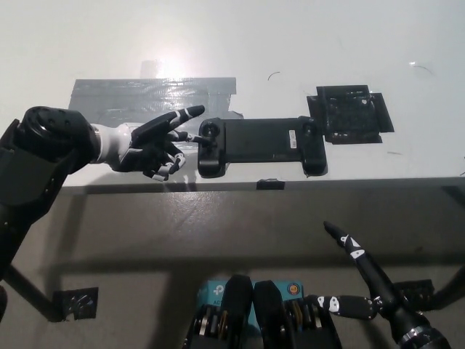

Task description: A controller is being placed at the center of the desk near the left hand and the robot uses its left hand's index finger to press a button at the left area of the controller

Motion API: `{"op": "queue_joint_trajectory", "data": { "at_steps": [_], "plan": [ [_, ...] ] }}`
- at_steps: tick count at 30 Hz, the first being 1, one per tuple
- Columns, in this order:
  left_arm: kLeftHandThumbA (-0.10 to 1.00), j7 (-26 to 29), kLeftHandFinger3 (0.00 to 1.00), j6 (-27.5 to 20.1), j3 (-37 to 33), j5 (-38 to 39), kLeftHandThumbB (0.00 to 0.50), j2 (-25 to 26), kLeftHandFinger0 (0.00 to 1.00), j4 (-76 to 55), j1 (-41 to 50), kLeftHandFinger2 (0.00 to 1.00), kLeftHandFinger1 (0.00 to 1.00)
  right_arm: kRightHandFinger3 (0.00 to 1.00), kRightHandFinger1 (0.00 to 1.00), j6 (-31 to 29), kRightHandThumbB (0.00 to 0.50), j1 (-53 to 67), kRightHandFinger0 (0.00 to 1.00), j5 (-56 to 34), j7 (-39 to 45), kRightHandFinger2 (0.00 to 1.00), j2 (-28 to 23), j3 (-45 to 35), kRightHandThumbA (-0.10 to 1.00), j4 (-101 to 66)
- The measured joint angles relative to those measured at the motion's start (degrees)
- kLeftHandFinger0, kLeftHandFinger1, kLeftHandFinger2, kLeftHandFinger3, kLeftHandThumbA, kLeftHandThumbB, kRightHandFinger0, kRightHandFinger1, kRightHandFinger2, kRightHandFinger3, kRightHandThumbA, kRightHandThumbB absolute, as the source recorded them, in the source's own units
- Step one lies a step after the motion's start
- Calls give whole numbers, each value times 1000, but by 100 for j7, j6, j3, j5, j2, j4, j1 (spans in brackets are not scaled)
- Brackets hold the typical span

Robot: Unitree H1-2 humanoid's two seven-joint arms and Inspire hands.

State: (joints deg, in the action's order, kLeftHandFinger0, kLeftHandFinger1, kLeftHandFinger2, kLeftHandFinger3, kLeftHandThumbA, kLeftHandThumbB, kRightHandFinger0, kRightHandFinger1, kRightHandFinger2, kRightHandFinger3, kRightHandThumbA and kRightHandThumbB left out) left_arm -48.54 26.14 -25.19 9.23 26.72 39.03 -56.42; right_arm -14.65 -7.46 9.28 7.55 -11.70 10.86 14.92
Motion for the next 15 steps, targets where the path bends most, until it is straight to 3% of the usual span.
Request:
{"op": "queue_joint_trajectory", "data": {
  "at_steps": [7, 11, 15],
  "plan": [
    [1000, -38, 1000, 0, 22, -34, 497, -7, 0, 9, 6, 280, 23, 1000, 1000, 0, 295, -4, 1000, 0, -1, 1000, 0, 0, 1000, 0],
    [1000, -37, 1000, 0, 26, -81, 494, -18, 44, 0, 16, 370, 124, 1000, 1000, 0, 296, -6, 1000, 0, -1, 1000, 0, 0, 1000, -1],
    [1000, -36, 1000, 0, 44, -124, 495, -38, 61, -33, 39, 381, 136, 1000, 1000, 1, 292, -8, 1000, 1, 0, 1000, 0, 0, 1000, -5]
  ]
}}
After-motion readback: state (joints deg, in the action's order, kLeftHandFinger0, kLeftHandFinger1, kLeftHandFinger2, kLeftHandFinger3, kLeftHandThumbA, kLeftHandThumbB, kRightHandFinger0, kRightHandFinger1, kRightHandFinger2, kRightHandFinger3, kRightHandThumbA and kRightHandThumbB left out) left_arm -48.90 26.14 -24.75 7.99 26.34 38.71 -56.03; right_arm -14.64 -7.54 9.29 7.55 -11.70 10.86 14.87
